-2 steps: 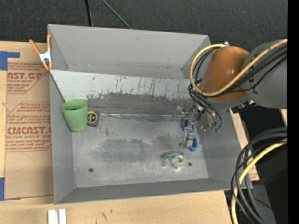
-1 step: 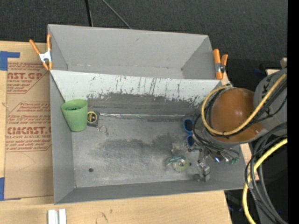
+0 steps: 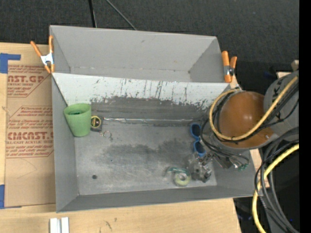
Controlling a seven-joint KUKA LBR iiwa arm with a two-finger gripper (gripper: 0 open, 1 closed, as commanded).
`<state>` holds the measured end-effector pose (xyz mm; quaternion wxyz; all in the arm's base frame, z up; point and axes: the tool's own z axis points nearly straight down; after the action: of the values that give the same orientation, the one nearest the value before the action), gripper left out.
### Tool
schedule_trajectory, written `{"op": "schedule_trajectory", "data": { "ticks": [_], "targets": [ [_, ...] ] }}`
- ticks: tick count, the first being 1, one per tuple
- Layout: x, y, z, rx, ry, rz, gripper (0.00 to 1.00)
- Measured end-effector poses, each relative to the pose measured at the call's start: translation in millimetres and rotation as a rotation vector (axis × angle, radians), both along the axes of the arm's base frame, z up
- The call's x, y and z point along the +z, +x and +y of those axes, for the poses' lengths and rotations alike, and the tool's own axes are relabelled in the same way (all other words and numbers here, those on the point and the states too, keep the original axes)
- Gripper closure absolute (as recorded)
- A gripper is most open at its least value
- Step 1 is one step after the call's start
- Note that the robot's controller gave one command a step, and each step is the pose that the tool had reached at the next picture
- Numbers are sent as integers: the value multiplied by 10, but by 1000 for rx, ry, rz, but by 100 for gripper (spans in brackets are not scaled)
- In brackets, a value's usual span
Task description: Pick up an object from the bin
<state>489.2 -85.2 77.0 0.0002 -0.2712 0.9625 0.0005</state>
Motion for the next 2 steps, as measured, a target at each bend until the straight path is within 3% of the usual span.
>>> {"op": "schedule_trajectory", "data": {
  "ticks": [1, 2],
  "targets": [
    [4, 10, 0, 0, 0, -4, 0],
    [-30, 12, 652, 107, 2, -5, 0]
  ]
}}
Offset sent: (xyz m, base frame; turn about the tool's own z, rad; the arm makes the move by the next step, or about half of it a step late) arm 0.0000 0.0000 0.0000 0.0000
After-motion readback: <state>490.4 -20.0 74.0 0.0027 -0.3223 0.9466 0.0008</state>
